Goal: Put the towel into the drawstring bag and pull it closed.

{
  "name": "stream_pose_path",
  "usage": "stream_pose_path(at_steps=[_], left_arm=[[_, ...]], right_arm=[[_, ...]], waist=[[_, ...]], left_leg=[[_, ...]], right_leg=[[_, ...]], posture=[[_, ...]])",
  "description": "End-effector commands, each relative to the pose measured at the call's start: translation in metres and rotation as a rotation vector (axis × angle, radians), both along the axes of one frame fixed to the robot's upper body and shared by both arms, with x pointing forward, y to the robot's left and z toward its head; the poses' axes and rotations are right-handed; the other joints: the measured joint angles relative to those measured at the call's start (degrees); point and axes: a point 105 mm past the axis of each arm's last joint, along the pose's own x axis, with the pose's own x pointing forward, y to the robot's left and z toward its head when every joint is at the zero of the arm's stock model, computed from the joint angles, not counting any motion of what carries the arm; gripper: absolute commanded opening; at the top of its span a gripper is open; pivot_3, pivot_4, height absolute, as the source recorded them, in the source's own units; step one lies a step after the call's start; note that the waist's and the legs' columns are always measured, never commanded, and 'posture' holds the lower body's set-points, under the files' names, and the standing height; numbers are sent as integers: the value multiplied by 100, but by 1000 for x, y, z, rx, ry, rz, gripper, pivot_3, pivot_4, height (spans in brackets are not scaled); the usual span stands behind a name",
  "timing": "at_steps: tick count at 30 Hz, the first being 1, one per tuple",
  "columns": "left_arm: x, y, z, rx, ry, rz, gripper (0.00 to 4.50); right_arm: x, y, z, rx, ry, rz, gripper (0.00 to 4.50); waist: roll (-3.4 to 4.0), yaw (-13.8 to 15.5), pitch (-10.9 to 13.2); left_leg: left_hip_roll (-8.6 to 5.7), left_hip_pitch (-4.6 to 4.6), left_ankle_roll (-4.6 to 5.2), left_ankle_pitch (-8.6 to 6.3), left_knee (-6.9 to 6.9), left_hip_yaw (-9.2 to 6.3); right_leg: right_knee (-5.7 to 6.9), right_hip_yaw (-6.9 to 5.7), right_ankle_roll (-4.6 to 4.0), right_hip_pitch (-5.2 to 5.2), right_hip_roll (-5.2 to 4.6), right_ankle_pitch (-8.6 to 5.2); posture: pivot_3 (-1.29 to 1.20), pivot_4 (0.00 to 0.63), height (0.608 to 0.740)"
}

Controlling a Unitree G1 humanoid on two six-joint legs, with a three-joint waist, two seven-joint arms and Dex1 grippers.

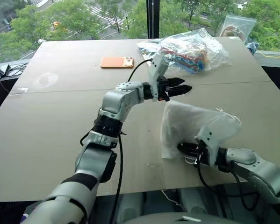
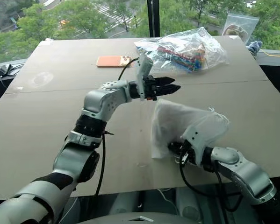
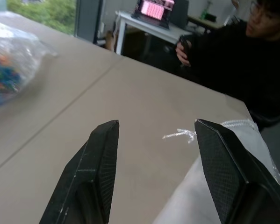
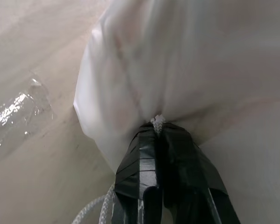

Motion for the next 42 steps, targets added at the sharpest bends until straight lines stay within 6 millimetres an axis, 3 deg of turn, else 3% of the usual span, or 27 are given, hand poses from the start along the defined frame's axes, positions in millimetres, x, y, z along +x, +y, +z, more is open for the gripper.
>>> stream_pose_path(at_steps=[1, 3, 7, 10, 14, 17, 19, 20, 24, 35, 42], left_arm=[[-12, -3, -34, 180, -23, -130, 2619], [-21, 9, -53, 258, -9, -181, 2619], [-65, 58, -80, 303, 137, -228, 2619], [-84, 81, -75, 237, 263, -91, 2619], [-91, 98, -58, 94, 331, 30, 2619], [-90, 106, -47, -27, 375, 108, 2619], [-89, 113, -36, -131, 412, 144, 2619], [-87, 116, -31, -171, 410, 163, 2619], [-41, 140, -10, -260, 310, 404, 2619], [20, 108, -2, -3, -5, 321, 2619], [27, 108, -11, 113, -122, 242, 2619]], right_arm=[[-5, -11, -22, -80, 32, -12, 0], [-2, -20, -22, -112, -9, -45, 0], [23, -49, -4, -195, -197, -165, 0], [37, -52, 30, -156, -332, -116, 0], [55, -44, 62, -29, -361, -51, 0], [59, -43, 54, -89, -341, 18, 0], [57, -43, 37, -154, -309, 50, 0], [55, -43, 29, -172, -292, 65, 0], [39, -39, -6, -239, -224, 126, 0], [30, -31, -13, -202, -205, 78, 0], [26, -31, -10, -195, -211, 33, 0]], waist=[[0, -39, 0], [0, -71, 0], [6, -133, -4], [2, -94, -1], [-2, 13, 5], [-3, 58, 5], [-2, 63, 5], [-3, 63, 5], [-8, 59, 1], [-28, 32, -13], [-29, 39, -13]], left_leg=[[0, 2, 0, 0, -3, -1], [0, -3, 0, 0, -11, -1], [2, 11, 0, 0, -27, 8], [1, 20, 0, 0, -35, 16], [-2, 3, 0, 0, -5, -1], [-1, 3, 0, 0, 2, -7], [-2, 0, 0, 0, 2, -15], [-2, 0, 0, 0, 2, -15], [-4, -6, -1, 0, 2, -12], [-5, 10, -2, 0, 0, -10], [-5, 8, -2, 0, -17, -6]], right_leg=[[1, 1, -3, -1, 2, -1], [5, 5, -9, -11, 2, -1], [7, 26, -13, -15, 2, -1], [10, 32, -9, -16, -6, -3], [13, 14, -18, -15, -6, -12], [25, 10, -10, -14, -4, -7], [24, 1, -6, -13, -5, -4], [23, 1, -7, -13, -5, -3], [20, 3, -30, -15, -8, 9], [16, 5, -31, -2, -2, 10], [8, 9, -33, -7, -2, 9]], posture=[[0, 150, 740], [0, 150, 740], [0, 150, 740], [0, 150, 740], [0, 150, 740], [0, 150, 740], [0, 150, 740], [0, 150, 740], [0, 150, 740], [0, 150, 740], [0, 150, 740]])
